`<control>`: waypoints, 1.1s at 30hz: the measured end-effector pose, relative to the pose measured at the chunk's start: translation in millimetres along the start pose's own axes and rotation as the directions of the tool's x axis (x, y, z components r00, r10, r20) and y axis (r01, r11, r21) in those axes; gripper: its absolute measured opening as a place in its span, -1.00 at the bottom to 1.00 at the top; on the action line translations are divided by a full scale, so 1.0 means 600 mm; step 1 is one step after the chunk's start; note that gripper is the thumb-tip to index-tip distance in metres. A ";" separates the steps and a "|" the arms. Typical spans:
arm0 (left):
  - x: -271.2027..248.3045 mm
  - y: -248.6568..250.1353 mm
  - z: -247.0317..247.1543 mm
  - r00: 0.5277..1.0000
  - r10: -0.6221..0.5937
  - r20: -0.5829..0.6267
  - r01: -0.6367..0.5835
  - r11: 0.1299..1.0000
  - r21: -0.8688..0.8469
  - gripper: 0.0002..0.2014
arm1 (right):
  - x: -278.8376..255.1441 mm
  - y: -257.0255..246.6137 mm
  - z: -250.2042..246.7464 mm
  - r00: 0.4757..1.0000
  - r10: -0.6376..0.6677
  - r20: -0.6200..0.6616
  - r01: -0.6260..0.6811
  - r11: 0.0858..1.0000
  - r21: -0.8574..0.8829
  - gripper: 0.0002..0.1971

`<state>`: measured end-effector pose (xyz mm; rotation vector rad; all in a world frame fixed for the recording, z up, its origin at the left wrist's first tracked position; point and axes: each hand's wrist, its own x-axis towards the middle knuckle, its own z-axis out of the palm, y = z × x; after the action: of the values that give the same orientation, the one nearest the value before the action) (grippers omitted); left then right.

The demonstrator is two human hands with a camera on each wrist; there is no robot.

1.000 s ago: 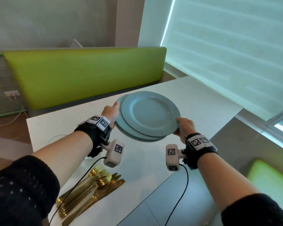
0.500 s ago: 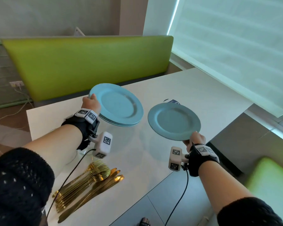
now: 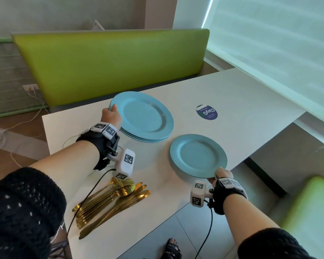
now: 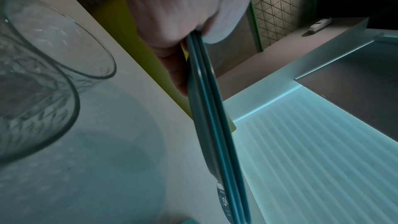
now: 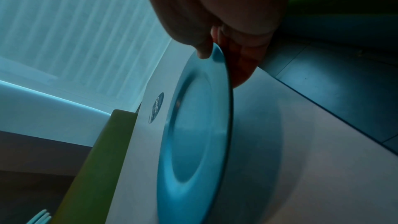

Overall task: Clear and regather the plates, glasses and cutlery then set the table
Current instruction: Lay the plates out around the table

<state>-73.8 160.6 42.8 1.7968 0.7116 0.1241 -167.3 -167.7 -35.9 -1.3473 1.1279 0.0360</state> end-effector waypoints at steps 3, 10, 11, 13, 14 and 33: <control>-0.008 0.002 -0.001 1.000 0.015 0.014 -0.015 1.000 0.002 -0.50 | -0.007 0.005 0.004 0.998 0.015 0.057 -0.014 1.000 -0.025 -0.60; -0.024 0.008 -0.003 0.999 0.036 0.039 -0.035 0.999 -0.033 -0.51 | -0.005 0.004 0.017 1.000 0.025 0.015 -0.024 0.997 -0.077 -0.54; -0.025 0.009 -0.004 0.998 0.039 0.040 -0.038 0.999 -0.029 -0.51 | -0.003 0.004 0.017 0.999 0.036 0.016 -0.034 0.995 -0.094 -0.55; -0.028 0.010 -0.006 0.998 0.044 0.043 -0.044 0.999 -0.022 -0.51 | -0.003 0.003 0.018 1.000 0.023 0.021 -0.021 0.994 -0.111 -0.55; -0.030 0.010 -0.007 0.998 0.046 0.045 -0.045 0.999 -0.021 -0.51 | 0.000 0.004 0.018 1.000 0.017 0.020 -0.015 0.993 -0.117 -0.53; -0.066 0.053 0.032 0.975 0.091 0.205 -0.065 0.989 -0.131 -0.56 | -0.087 -0.151 0.053 0.901 -0.366 0.234 0.413 0.887 -0.204 -0.60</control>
<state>-85.2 118.5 75.3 1.6897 0.4724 0.0287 -120.0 -141.4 59.1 -1.7409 0.6884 0.0113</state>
